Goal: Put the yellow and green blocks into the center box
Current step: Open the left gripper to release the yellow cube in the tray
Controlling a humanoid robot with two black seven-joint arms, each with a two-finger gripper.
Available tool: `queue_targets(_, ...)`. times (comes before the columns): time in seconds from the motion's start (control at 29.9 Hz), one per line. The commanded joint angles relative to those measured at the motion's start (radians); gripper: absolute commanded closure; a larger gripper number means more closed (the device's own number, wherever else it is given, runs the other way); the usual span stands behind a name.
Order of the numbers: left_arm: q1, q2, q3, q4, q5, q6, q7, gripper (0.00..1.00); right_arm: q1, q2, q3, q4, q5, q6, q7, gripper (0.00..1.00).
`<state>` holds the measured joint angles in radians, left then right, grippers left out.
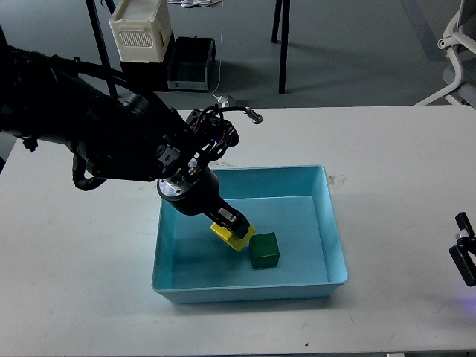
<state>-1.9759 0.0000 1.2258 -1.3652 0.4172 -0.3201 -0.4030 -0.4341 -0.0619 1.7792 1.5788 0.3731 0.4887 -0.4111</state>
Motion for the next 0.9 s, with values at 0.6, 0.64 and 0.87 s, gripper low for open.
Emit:
queue_targets(0.6,-0.020,0.000,0.037,-0.028,-0.021,0.085,-0.028,0.10,0.000,0.001,-0.001,0.000,0.001,0.000,0.000,0.00)
queue_targets(0.64,-0.018,0.000,0.038,-0.028,-0.024,0.085,-0.031,0.09,0.000,0.001,-0.001,0.001,0.001,0.000,0.000,0.00)
queue_targets(0.87,-0.018,0.000,0.038,-0.018,-0.028,0.093,-0.033,0.09,0.000,0.001,-0.003,0.001,0.001,0.000,0.000,0.00)
